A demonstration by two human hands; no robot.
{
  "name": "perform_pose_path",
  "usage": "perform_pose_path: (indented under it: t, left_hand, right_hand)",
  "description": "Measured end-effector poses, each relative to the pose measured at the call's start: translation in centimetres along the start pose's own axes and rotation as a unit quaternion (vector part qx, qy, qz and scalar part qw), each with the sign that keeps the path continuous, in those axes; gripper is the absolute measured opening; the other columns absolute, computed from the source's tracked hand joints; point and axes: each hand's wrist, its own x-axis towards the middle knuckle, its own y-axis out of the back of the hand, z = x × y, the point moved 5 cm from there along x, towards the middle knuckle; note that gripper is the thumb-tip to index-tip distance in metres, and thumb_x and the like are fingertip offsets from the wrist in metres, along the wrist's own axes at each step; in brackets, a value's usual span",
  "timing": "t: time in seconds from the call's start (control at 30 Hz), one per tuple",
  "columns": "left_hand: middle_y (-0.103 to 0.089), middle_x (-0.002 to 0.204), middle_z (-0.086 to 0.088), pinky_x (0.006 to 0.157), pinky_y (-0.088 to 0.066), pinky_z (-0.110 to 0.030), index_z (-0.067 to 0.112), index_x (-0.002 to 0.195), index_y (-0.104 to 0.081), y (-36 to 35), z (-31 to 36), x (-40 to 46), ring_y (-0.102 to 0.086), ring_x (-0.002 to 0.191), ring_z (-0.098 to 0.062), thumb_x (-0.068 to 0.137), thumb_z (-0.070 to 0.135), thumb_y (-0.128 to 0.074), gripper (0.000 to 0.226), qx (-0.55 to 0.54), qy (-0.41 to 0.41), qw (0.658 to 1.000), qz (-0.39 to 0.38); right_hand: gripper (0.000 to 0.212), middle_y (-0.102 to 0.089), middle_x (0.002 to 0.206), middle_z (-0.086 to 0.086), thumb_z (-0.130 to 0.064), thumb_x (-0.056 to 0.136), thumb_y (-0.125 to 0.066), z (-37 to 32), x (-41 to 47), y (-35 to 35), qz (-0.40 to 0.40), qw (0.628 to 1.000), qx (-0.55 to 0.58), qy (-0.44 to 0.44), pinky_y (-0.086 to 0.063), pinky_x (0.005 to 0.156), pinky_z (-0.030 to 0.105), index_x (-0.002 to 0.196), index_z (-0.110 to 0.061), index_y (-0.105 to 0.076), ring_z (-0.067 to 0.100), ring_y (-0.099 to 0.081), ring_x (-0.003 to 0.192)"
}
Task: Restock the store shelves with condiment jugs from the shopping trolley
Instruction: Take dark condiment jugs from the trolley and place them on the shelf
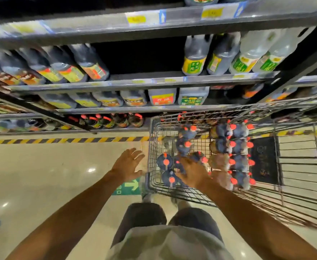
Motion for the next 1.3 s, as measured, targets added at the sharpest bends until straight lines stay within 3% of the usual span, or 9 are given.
perform_pose_path:
  t: [0.2,0.4,0.53,0.77,0.97,1.07,1.17,1.23,1.3]
  left_hand:
    - [-0.029,0.162,-0.005,0.124,-0.015,-0.039,0.016,0.155,-0.032,-2.7,-1.8,2.3,-0.022,0.15,-0.028,0.094,0.045,-0.056,0.072,-0.019,-0.011,1.0,-0.001]
    - [-0.029,0.162,-0.006,0.122,-0.022,-0.035,0.016,0.157,-0.025,-5.6,-3.3,4.0,-0.029,0.147,-0.028,0.092,0.032,-0.064,0.077,-0.116,-0.023,0.993,0.01]
    - [-0.027,0.162,-0.002,0.119,-0.026,-0.032,0.018,0.156,-0.027,-6.6,-4.7,3.8,-0.028,0.147,-0.024,0.093,0.032,-0.063,0.074,-0.117,-0.013,0.993,0.012]
    - [-0.024,0.163,0.002,0.11,-0.04,-0.04,0.022,0.157,-0.022,-4.5,-5.5,3.3,-0.028,0.146,-0.023,0.099,0.035,-0.054,0.067,-0.146,-0.015,0.989,0.0]
    - [-0.033,0.158,-0.005,0.114,-0.035,-0.039,0.019,0.156,-0.028,-0.1,-3.4,2.8,-0.035,0.144,-0.026,0.095,0.039,-0.061,0.071,-0.218,-0.061,0.973,-0.037]
    - [-0.036,0.157,-0.01,0.116,-0.028,-0.029,0.015,0.154,-0.031,2.7,-1.8,2.7,-0.035,0.145,-0.025,0.086,0.035,-0.076,0.083,-0.281,-0.098,0.954,-0.031]
    - [-0.035,0.156,-0.001,0.103,-0.023,-0.01,0.015,0.155,-0.026,6.3,-0.1,2.4,-0.033,0.142,-0.01,0.078,0.032,-0.085,0.099,-0.36,-0.091,0.928,-0.028]
    - [-0.042,0.143,0.014,0.093,-0.033,0.0,0.014,0.154,-0.026,8.0,1.0,2.5,-0.041,0.124,0.013,0.076,0.017,-0.087,0.099,-0.436,-0.1,0.894,-0.033]
    - [-0.046,0.13,0.022,0.087,-0.045,-0.003,0.012,0.149,-0.031,9.1,1.9,2.7,-0.051,0.113,0.015,0.074,0.003,-0.087,0.094,-0.483,-0.106,0.869,-0.033]
  right_hand:
    - [0.06,-0.061,0.128,0.017,-0.044,0.098,-0.054,-0.7,3.0,-6.0,-0.053,0.991,0.01,-0.126,-0.054,0.081,0.044,0.147,-0.015,-0.037,0.04,-0.064,0.108]
    - [0.063,-0.065,0.122,0.02,-0.049,0.101,-0.049,-2.0,6.3,-9.0,0.001,0.977,0.011,-0.211,-0.051,0.077,0.045,0.151,-0.014,-0.033,0.041,-0.064,0.109]
    - [0.048,-0.068,0.11,0.02,-0.048,0.102,-0.047,-2.4,7.7,-9.8,0.034,0.965,-0.007,-0.259,-0.051,0.078,0.045,0.127,-0.007,-0.051,0.04,-0.066,0.102]
    - [0.023,-0.071,0.104,0.02,-0.022,0.102,-0.048,-2.3,8.3,-7.6,0.024,0.976,-0.046,-0.214,-0.049,0.076,0.041,0.115,-0.005,-0.058,0.039,-0.067,0.095]
    - [0.042,-0.069,0.099,0.024,-0.038,0.099,-0.053,-4.1,4.8,0.1,0.069,0.988,-0.047,-0.129,-0.046,0.065,0.041,0.127,-0.007,-0.052,0.043,-0.067,0.088]
    - [0.06,-0.06,0.072,0.016,-0.059,0.095,-0.041,-6.1,2.6,5.8,0.102,0.994,-0.013,-0.049,-0.05,0.06,0.041,0.114,-0.006,-0.06,0.04,-0.063,0.071]
    - [0.046,-0.052,0.065,0.005,-0.052,0.096,-0.055,-8.2,0.6,11.0,0.119,0.993,-0.011,0.016,-0.046,0.058,0.04,0.104,-0.007,-0.062,0.035,-0.06,0.065]
    - [0.037,-0.051,0.064,-0.005,-0.043,0.095,-0.064,-9.8,-0.6,13.8,0.124,0.991,-0.01,0.038,-0.037,0.059,0.033,0.107,-0.008,-0.063,0.025,-0.052,0.063]
    - [0.031,-0.047,0.06,-0.012,-0.042,0.095,-0.065,-11.2,-1.6,15.6,0.131,0.989,-0.011,0.062,-0.035,0.057,0.033,0.102,-0.012,-0.064,0.02,-0.047,0.06]
